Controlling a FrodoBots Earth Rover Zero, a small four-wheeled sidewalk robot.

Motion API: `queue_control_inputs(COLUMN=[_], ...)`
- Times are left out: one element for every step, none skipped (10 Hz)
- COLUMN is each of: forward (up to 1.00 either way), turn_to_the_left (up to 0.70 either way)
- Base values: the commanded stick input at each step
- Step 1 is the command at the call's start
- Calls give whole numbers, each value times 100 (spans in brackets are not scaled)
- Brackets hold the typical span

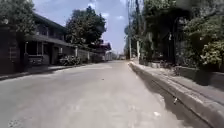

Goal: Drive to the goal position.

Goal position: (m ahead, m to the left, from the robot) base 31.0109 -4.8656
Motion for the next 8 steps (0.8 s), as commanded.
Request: queue_control_inputs(forward=[100,100,100,100,100,100,100,100], turn_to_the_left=[0,0,0,0,0,0,0,0])
